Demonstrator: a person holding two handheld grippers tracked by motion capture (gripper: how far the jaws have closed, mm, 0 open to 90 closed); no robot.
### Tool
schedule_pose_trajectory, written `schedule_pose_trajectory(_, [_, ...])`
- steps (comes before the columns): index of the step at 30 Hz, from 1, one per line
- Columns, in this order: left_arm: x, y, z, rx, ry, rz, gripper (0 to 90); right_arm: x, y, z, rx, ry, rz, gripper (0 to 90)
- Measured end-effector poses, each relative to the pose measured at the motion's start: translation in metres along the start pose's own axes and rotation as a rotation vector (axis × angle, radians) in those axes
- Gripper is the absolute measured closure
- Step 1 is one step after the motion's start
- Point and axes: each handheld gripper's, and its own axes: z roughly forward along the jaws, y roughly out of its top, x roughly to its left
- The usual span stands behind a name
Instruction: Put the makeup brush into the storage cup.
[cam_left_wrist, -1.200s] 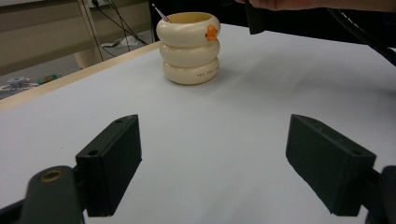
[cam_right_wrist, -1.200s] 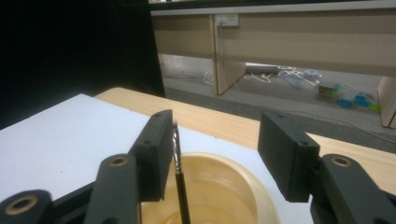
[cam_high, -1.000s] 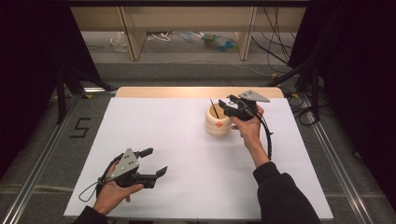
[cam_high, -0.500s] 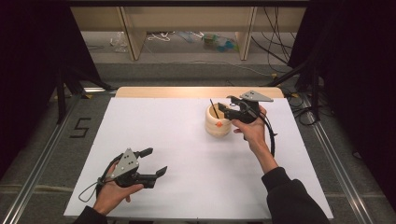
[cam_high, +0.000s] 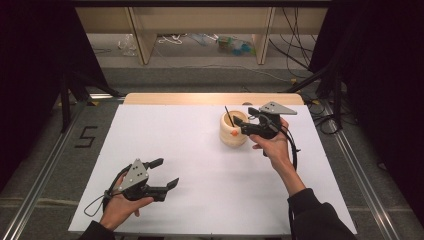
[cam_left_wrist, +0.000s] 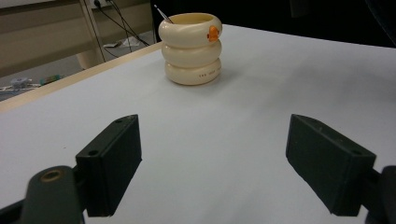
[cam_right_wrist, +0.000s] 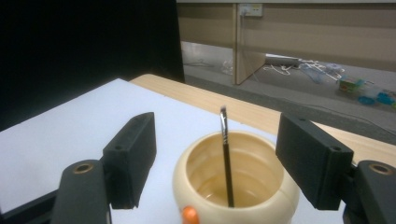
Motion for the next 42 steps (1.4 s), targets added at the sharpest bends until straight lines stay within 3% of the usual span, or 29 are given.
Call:
schedule_pose_trajectory(2, [0.000,0.000,0.000,0.000,0.000,0.000,18.5,0.002,-0.004,-0.003,-0.021,-0.002,-0.002,28.8])
schedule_pose_trajectory(4, [0.000,0.000,0.000,-0.001,0.000,0.001,18.5,0.003,-0.006,-0.006,0.009,0.002,-0.007,27.2])
schedule_pose_trajectory(11, [0.000,0.001,0.000,-0.003,0.002,0.008,18.5,0.005,-0.010,-0.016,0.004,-0.004,-0.031,25.9])
schedule_pose_trajectory(14, [0.000,0.001,0.000,-0.004,0.001,0.007,18.4,0.006,-0.013,-0.018,0.009,0.017,-0.008,25.9])
schedule_pose_trajectory(16, [0.000,0.001,0.000,-0.004,0.001,0.008,18.4,0.006,-0.015,-0.020,0.001,0.006,-0.036,25.8])
schedule_pose_trajectory(18, [0.001,0.001,0.000,-0.011,-0.002,0.004,18.5,0.008,-0.016,-0.024,0.024,0.006,-0.034,24.4])
schedule_pose_trajectory(21, [0.000,0.002,-0.001,-0.011,0.001,0.005,18.4,0.010,-0.017,-0.026,0.011,0.019,-0.026,24.1])
schedule_pose_trajectory(22, [0.001,0.002,-0.001,-0.012,0.001,0.006,18.4,0.011,-0.018,-0.029,0.033,0.024,-0.025,23.5])
schedule_pose_trajectory(23, [0.001,0.002,-0.001,-0.014,0.000,0.005,18.4,0.011,-0.019,-0.030,0.008,0.016,-0.040,22.3])
schedule_pose_trajectory(25, [0.001,0.002,-0.001,-0.015,0.001,0.004,18.5,0.013,-0.020,-0.032,0.032,0.019,-0.025,21.1])
schedule_pose_trajectory(28, [0.001,0.002,-0.001,-0.015,0.001,0.005,18.4,0.013,-0.022,-0.034,0.007,0.023,-0.045,20.8])
schedule_pose_trajectory(29, [0.001,0.002,-0.001,-0.014,0.001,0.005,18.4,0.015,-0.022,-0.036,0.023,0.028,-0.021,20.1])
schedule_pose_trajectory(31, [0.001,0.002,-0.001,-0.016,0.000,0.007,18.4,0.017,-0.022,-0.039,0.033,0.033,-0.024,20.0])
schedule_pose_trajectory(33, [0.001,0.002,-0.001,-0.017,-0.001,0.002,18.4,0.019,-0.023,-0.041,0.018,0.037,-0.032,20.2])
schedule_pose_trajectory(34, [0.001,0.002,-0.001,-0.017,0.001,-0.004,18.4,0.020,-0.024,-0.042,0.001,0.032,-0.066,20.1])
schedule_pose_trajectory(42, [0.003,0.002,-0.002,-0.022,0.006,0.005,18.4,0.025,-0.027,-0.051,0.000,0.056,-0.063,20.3])
